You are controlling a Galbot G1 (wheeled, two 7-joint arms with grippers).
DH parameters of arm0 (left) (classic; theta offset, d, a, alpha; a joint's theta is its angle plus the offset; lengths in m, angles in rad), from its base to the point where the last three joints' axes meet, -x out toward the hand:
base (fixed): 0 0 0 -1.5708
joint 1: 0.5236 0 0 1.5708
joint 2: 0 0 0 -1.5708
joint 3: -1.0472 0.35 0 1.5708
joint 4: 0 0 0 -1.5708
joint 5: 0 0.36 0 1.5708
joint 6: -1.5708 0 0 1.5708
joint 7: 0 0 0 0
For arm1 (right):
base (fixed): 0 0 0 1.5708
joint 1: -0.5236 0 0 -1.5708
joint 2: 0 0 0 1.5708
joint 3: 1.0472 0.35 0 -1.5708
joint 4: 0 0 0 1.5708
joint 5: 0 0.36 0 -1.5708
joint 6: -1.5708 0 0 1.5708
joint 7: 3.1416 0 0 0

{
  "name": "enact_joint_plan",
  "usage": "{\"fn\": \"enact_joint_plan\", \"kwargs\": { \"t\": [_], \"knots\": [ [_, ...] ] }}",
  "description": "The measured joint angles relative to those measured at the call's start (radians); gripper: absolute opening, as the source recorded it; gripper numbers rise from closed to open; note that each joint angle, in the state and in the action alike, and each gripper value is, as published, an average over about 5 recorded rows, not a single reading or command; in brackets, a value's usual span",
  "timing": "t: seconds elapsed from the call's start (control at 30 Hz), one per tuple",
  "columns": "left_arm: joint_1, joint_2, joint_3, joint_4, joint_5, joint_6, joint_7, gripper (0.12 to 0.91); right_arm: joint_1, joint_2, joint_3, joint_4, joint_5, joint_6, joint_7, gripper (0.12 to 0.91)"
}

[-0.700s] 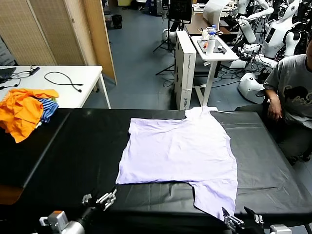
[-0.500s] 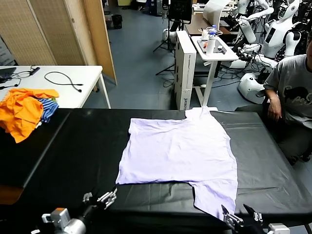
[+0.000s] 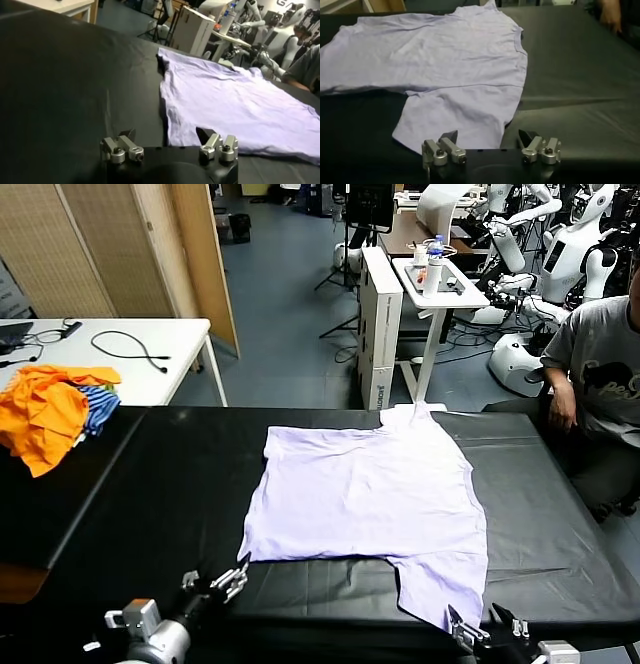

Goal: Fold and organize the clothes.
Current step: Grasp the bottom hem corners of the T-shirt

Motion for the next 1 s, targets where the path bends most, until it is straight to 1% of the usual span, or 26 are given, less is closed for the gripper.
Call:
{"fn": "enact_joint_plan", "kwargs": {
  "t": [0.03,0.1,0.13,0.17,0.23,0.27,0.3,0.37,0.4,0.43,0.5,0.63,0.87,1.0],
  "knots": [
    [0.000,-0.001,0.003,0.002,0.004,-0.001,0.000,0.737,0.001,0.000,-0.001,-0.002,-0.001,0.000,-0.002,0.745],
    [0.000,-0.003,0.007,0.005,0.010,-0.003,0.001,0.669,0.002,0.001,-0.004,-0.004,-0.004,0.001,-0.008,0.621],
    [-0.001,-0.003,0.009,0.007,0.013,-0.004,0.001,0.649,0.002,0.002,-0.005,-0.004,-0.005,0.001,-0.011,0.565],
    [-0.001,-0.003,0.010,0.008,0.016,-0.004,0.001,0.626,0.002,0.002,-0.007,-0.005,-0.006,0.002,-0.012,0.490],
    [-0.002,-0.004,0.012,0.011,0.019,-0.004,0.001,0.546,0.002,0.002,-0.009,-0.005,-0.008,0.002,-0.013,0.377],
    [-0.001,-0.004,0.013,0.011,0.020,-0.004,0.001,0.497,0.002,0.002,-0.010,-0.005,-0.008,0.003,-0.013,0.304],
    [-0.001,-0.004,0.014,0.012,0.022,-0.004,0.001,0.428,0.002,0.002,-0.010,-0.005,-0.009,0.003,-0.014,0.250],
    [0.000,-0.004,0.016,0.013,0.024,-0.003,0.002,0.315,0.003,0.002,-0.010,-0.005,-0.009,0.003,-0.014,0.170],
    [0.001,-0.004,0.017,0.013,0.025,-0.002,0.003,0.250,0.003,0.002,-0.009,-0.004,-0.009,0.003,-0.014,0.149],
    [0.001,-0.004,0.017,0.014,0.026,-0.002,0.004,0.204,0.002,0.002,-0.009,-0.004,-0.009,0.003,-0.015,0.144],
    [0.001,-0.005,0.018,0.014,0.025,-0.002,0.006,0.153,0.000,0.002,-0.008,-0.001,-0.009,0.003,-0.015,0.140],
    [0.003,-0.008,0.018,0.009,0.020,0.000,0.010,0.145,-0.012,0.002,-0.011,0.017,-0.014,-0.007,-0.013,0.140],
    [0.042,-0.009,-0.005,-0.031,0.021,-0.002,0.014,0.144,-0.060,0.003,-0.015,0.079,-0.038,-0.089,0.015,0.140],
    [0.088,-0.001,-0.025,-0.064,0.024,-0.007,0.019,0.144,-0.085,-0.001,-0.019,0.100,-0.052,-0.094,0.024,0.140]
  ]
}}
